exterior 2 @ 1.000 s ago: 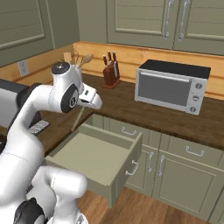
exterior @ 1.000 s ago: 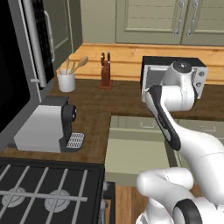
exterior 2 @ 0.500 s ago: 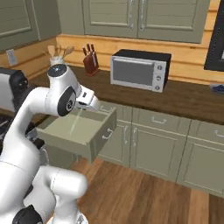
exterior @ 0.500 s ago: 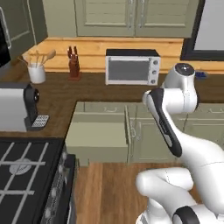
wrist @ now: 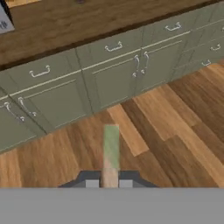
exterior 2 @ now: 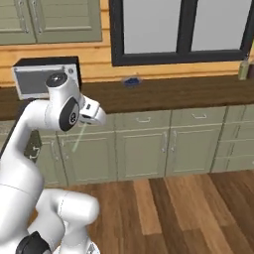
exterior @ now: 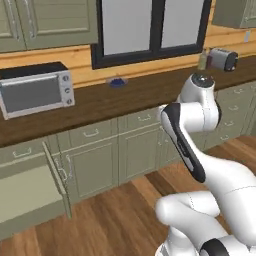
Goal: Take a straw from the drawer in front and place it inside the glass cup on the dining counter.
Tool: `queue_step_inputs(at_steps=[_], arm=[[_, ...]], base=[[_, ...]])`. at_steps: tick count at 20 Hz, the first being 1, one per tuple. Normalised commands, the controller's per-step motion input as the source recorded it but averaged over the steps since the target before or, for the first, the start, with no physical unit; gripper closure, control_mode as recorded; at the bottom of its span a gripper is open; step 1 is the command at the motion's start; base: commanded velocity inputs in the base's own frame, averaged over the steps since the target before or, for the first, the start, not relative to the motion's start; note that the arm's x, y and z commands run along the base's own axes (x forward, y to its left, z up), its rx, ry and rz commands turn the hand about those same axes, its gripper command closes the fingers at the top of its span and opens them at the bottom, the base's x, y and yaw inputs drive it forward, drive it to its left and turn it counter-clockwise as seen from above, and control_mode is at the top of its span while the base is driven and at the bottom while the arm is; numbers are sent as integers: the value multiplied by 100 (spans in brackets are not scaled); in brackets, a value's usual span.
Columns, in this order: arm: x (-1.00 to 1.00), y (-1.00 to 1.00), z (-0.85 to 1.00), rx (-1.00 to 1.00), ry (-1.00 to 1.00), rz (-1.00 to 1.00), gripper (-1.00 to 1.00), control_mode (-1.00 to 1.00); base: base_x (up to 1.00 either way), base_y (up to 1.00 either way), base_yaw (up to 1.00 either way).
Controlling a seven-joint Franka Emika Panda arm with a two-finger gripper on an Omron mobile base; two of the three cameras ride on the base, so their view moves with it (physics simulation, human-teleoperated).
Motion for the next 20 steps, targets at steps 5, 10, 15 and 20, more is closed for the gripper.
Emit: queue_step_inputs(at_steps=[5, 10, 15, 20], arm=[[0, 0, 0, 0, 0, 0, 100, 100], [0, 0, 0, 0, 0, 0, 100, 100], [0, 0, 0, 0, 0, 0, 100, 100], [0, 0, 0, 0, 0, 0, 100, 100]], base=[[0, -48, -87], [0, -61, -84], [0, -72, -81], [0, -73, -81]])
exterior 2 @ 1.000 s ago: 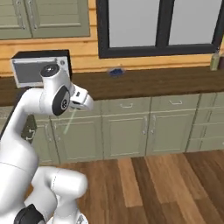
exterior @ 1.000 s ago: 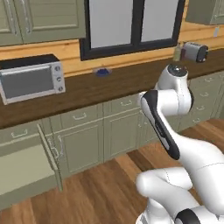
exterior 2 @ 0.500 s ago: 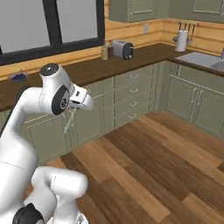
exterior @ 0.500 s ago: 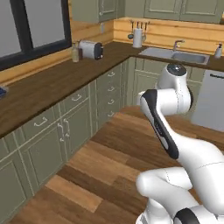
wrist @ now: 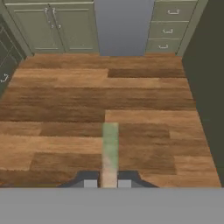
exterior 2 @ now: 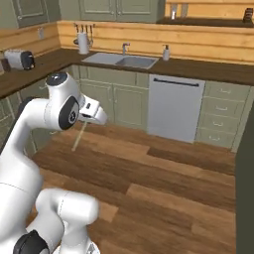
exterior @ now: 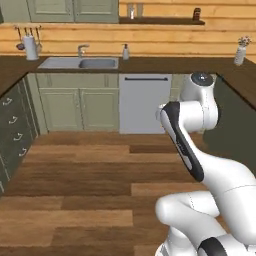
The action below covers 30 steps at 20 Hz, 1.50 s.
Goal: Take a straw from the drawer in front and place it inside the glass cup on the dining counter.
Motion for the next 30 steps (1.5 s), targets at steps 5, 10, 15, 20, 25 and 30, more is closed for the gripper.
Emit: queue_step_inputs(at_steps=[5, 10, 15, 20, 25, 30], arm=[[0, 0, 0, 0, 0, 0, 100, 100], [0, 0, 0, 0, 0, 0, 100, 100], [0, 0, 0, 0, 0, 0, 100, 100], [0, 0, 0, 0, 0, 0, 100, 100], [0, 0, 0, 0, 0, 0, 100, 100], [0, 0, 0, 0, 0, 0, 100, 100]], base=[[0, -75, -77], [0, -78, -65], [-11, -78, -50], [-20, -86, -13], [-19, -100, 0], [20, -100, 6]])
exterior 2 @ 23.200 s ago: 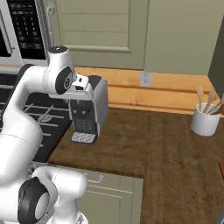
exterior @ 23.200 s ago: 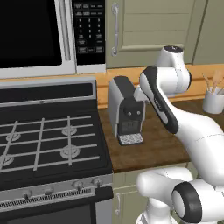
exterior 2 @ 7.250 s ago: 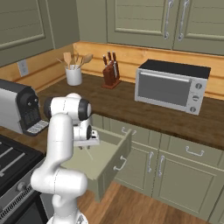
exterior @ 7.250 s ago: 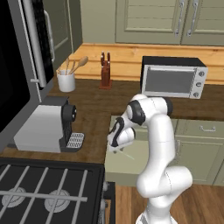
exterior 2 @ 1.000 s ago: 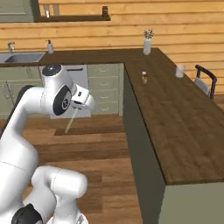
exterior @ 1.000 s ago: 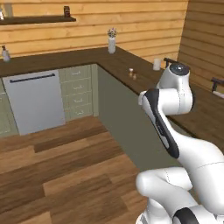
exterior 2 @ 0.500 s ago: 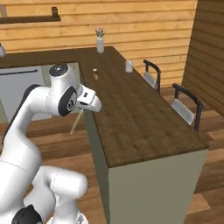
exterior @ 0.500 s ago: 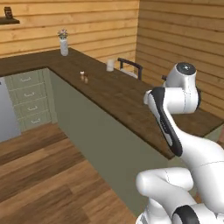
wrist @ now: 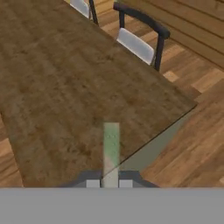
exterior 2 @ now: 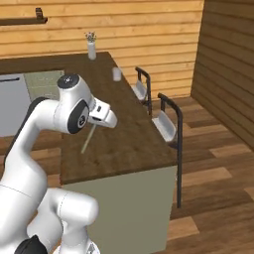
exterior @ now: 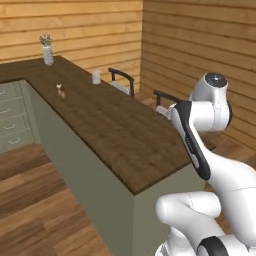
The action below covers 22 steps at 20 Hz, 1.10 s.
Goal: Take a straw from the drawer in front and place it inside the glass cup on the dining counter.
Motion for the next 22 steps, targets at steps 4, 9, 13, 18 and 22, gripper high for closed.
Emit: queue_step_inputs(at_steps=[4, 9, 13, 18, 22], arm=[[0, 0, 0, 0, 0, 0, 100, 100], [0, 0, 0, 0, 0, 0, 100, 100], [0, 0, 0, 0, 0, 0, 100, 100], [0, 0, 0, 0, 0, 0, 100, 100], [0, 0, 0, 0, 0, 0, 100, 100]], base=[[51, -100, 15], [47, -100, 21], [41, -100, 23], [47, -100, 31], [49, -100, 39]])
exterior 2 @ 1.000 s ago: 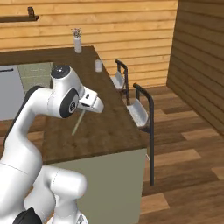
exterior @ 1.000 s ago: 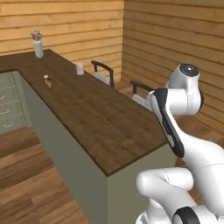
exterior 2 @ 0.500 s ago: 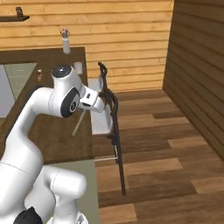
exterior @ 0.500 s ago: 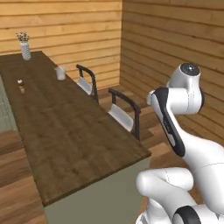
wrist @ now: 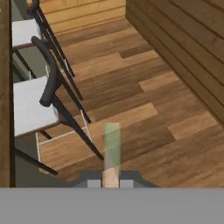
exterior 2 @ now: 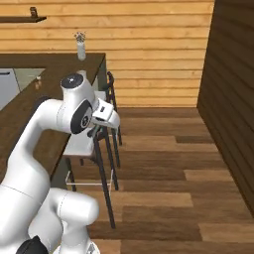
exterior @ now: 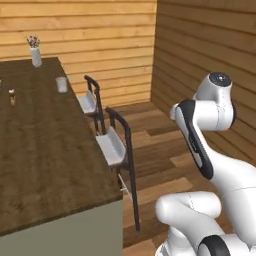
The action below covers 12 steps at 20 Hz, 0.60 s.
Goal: Take a straw from the drawer in front and place it inside the glass cup on the dining counter.
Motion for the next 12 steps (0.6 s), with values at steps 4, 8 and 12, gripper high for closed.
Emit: queue_step_inputs(at_steps=[4, 8, 12], arm=[[0, 0, 0, 0, 0, 0, 100, 100], [0, 0, 0, 0, 0, 0, 100, 100], [0, 0, 0, 0, 0, 0, 100, 100]], base=[[49, -99, 43], [50, -95, 46], [53, -83, 51]])
